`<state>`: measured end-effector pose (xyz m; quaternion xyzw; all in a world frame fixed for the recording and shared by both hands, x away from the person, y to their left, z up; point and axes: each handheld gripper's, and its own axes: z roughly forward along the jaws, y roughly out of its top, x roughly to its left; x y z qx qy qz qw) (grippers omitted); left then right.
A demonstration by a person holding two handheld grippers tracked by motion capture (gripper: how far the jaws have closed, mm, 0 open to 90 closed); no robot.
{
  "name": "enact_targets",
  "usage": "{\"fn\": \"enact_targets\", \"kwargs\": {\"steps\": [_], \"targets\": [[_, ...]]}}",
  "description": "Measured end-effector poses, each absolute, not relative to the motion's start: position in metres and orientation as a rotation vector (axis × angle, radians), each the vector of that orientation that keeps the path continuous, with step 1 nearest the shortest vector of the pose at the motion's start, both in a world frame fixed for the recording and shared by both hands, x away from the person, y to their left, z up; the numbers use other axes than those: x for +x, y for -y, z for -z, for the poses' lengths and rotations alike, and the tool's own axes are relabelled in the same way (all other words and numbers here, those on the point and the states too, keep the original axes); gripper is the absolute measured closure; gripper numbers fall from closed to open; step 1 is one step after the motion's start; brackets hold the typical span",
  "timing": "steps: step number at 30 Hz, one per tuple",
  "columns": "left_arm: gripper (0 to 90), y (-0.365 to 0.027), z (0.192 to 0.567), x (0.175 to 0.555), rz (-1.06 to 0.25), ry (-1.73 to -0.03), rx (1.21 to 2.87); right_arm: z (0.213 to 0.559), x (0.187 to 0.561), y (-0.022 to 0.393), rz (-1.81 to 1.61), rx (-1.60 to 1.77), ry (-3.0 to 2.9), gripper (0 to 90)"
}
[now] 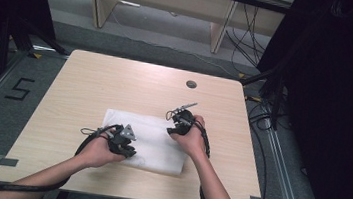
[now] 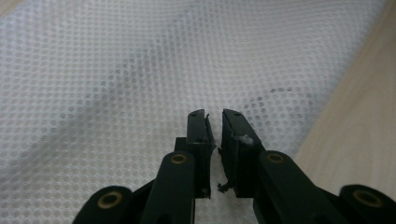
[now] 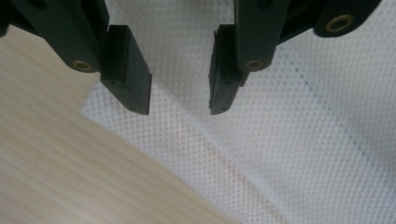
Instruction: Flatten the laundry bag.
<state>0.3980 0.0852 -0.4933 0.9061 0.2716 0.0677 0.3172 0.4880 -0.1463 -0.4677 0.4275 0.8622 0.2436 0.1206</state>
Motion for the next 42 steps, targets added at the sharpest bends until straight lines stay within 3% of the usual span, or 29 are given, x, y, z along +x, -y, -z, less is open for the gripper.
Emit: {"fn": "enact_targets", "kwargs": {"steps": [5,10,14,15,16,22,39,42], "targets": [[81.1,-0.081,0.489,0.392,-0.163,-0.650,2.415,0.478,0.500,0.140,-0.675,1.217,-2.550,51.4],[81.0,-0.079,0.492,0.391,-0.155,-0.637,2.432,0.485,0.502,0.138,-0.667,1.219,-2.579,52.2],[81.0,-0.077,0.496,0.391,-0.151,-0.644,2.424,0.486,0.500,0.134,-0.658,1.214,-2.613,68.6],[81.0,-0.077,0.496,0.391,-0.151,-0.644,2.424,0.486,0.500,0.134,-0.658,1.214,-2.613,68.6],[81.0,-0.077,0.497,0.391,-0.146,-0.654,2.418,0.486,0.500,0.132,-0.662,1.167,-2.630,77.8],[81.3,-0.078,0.497,0.392,-0.161,-0.626,2.439,0.484,0.493,0.121,-0.580,1.101,-2.643,89.1],[77.3,-0.079,0.489,0.386,-0.179,-0.617,2.393,0.442,0.472,0.127,-0.715,1.150,-2.599,89.9],[84.2,-0.078,0.483,0.382,-0.155,-0.593,2.402,0.440,0.472,0.130,-0.753,1.179,-2.587,89.7]]}}
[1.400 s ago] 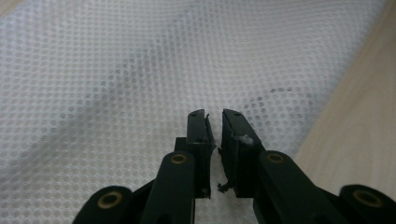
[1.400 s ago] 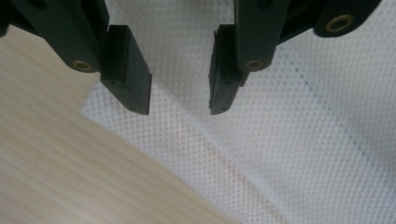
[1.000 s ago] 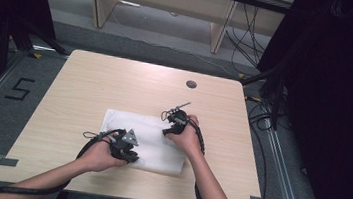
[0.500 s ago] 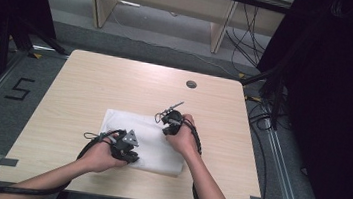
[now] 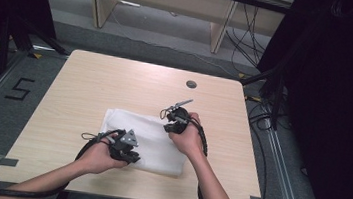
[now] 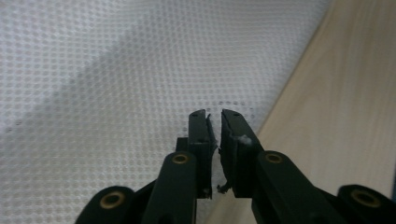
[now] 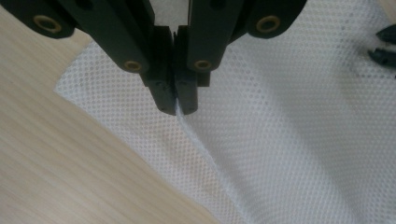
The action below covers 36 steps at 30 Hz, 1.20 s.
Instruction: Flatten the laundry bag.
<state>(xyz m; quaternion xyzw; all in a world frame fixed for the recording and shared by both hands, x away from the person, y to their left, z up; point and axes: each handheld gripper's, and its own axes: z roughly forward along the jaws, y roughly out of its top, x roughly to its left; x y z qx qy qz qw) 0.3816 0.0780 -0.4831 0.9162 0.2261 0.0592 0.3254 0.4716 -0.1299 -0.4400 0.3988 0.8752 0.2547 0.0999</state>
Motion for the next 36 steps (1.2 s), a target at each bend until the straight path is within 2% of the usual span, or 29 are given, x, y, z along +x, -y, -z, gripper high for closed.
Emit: {"fn": "enact_targets", "kwargs": {"steps": [6,15,19,20,27,31,36], "targets": [[85.8,-0.074,0.496,0.385,-0.125,-0.629,2.425,0.431,0.469,0.132,-0.786,1.185,-2.569,89.8],[86.1,-0.070,0.499,0.392,-0.161,-0.654,2.397,0.416,0.465,0.130,-0.806,1.163,-2.540,89.8],[85.9,-0.070,0.497,0.400,-0.193,-0.642,2.434,0.412,0.463,0.129,-0.820,1.143,-2.536,89.9],[85.6,-0.067,0.500,0.402,-0.214,-0.667,2.373,0.409,0.462,0.128,-0.826,1.148,-2.533,89.9],[84.1,-0.067,0.501,0.405,-0.218,-0.680,2.353,0.404,0.458,0.129,-0.856,1.130,-2.520,89.9],[84.7,-0.069,0.489,0.400,-0.216,-0.600,2.404,0.405,0.459,0.129,-0.892,1.114,-2.478,89.9],[86.3,-0.062,0.491,0.397,-0.190,-0.593,2.412,0.401,0.459,0.130,-0.874,1.090,-2.491,89.9]]}}
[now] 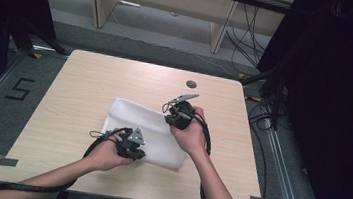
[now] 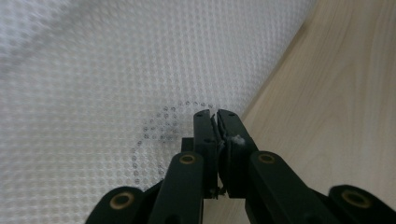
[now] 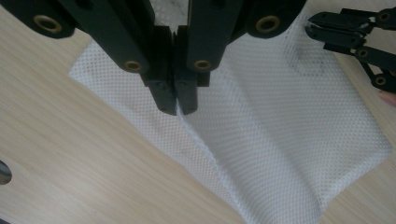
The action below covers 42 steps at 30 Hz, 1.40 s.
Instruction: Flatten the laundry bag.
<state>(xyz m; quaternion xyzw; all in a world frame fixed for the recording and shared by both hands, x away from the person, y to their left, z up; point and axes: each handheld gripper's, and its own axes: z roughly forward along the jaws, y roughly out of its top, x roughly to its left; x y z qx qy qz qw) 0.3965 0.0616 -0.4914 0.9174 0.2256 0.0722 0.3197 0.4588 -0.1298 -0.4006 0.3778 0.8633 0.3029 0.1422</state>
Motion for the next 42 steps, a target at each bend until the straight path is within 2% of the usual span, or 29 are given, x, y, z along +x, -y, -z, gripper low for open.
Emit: {"fn": "enact_targets", "kwargs": {"steps": [14,16,21,26,33,42], "targets": [[87.0,-0.057,0.500,0.421,-0.216,-0.718,2.360,0.385,0.440,0.124,-0.960,1.062,-2.485,89.9],[86.4,-0.058,0.496,0.425,-0.226,-0.680,2.411,0.383,0.439,0.126,-0.942,1.042,-2.491,89.9],[85.1,-0.057,0.493,0.423,-0.234,-0.698,2.385,0.382,0.436,0.126,-0.957,1.058,-2.481,89.9],[88.2,-0.058,0.494,0.423,-0.237,-0.674,2.426,0.380,0.434,0.127,-0.974,1.060,-2.477,89.9],[88.4,-0.055,0.498,0.430,-0.255,-0.720,2.382,0.380,0.427,0.124,-0.974,1.041,-2.480,90.0],[83.2,-0.056,0.493,0.432,-0.257,-0.718,2.385,0.376,0.424,0.123,-0.981,1.009,-2.477,90.0]]}}
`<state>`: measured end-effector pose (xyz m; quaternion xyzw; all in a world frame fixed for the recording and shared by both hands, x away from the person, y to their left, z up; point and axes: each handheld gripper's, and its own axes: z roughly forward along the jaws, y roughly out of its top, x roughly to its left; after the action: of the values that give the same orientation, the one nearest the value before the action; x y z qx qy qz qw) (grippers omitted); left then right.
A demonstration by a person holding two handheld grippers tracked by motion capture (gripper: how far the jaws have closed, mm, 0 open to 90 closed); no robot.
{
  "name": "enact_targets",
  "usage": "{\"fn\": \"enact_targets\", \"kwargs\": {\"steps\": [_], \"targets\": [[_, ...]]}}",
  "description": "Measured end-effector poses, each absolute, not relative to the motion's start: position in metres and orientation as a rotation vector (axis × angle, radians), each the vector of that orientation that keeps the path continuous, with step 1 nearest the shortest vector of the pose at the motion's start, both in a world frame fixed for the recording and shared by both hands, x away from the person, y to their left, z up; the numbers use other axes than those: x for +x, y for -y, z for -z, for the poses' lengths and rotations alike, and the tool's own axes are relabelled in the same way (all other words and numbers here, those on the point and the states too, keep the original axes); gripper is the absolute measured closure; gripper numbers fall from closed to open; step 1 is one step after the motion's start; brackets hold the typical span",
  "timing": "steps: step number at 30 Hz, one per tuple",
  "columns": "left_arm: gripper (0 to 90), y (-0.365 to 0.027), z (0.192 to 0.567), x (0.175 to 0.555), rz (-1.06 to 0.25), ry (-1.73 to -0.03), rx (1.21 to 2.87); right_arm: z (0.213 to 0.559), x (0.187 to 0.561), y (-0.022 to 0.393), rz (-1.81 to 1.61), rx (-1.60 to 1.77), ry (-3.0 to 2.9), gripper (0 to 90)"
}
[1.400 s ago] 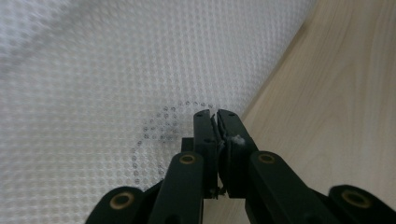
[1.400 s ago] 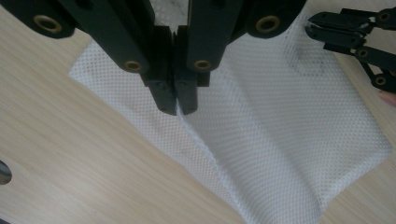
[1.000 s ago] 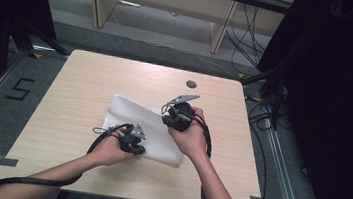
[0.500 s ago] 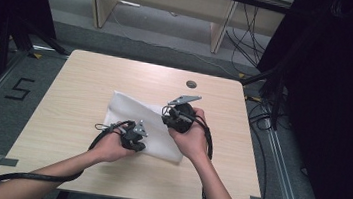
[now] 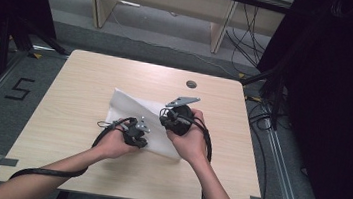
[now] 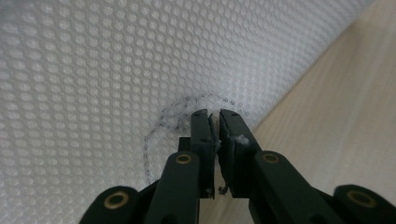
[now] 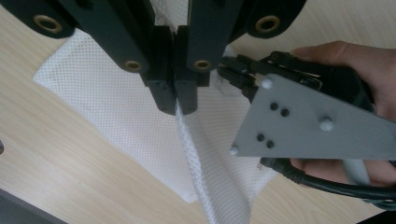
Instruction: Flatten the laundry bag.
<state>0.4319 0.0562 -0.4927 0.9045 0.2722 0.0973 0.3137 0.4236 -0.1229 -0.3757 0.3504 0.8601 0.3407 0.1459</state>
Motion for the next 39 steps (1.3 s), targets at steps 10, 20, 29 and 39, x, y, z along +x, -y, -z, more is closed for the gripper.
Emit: {"fn": "enact_targets", "kwargs": {"steps": [10,20,29,39], "targets": [[78.1,-0.108,0.466,0.415,-0.281,-0.711,2.384,0.374,0.420,0.128,-1.004,0.991,-2.437,90.0],[74.8,-0.178,0.468,0.384,-0.289,-0.863,2.255,0.372,0.415,0.125,-1.028,0.936,-2.390,90.0],[64.9,-0.207,0.477,0.370,-0.314,-0.935,2.188,0.368,0.404,0.124,-1.008,0.911,-2.394,90.0],[71.5,-0.191,0.480,0.379,-0.303,-0.921,2.219,0.360,0.392,0.124,-1.040,0.885,-2.385,90.0]]}}
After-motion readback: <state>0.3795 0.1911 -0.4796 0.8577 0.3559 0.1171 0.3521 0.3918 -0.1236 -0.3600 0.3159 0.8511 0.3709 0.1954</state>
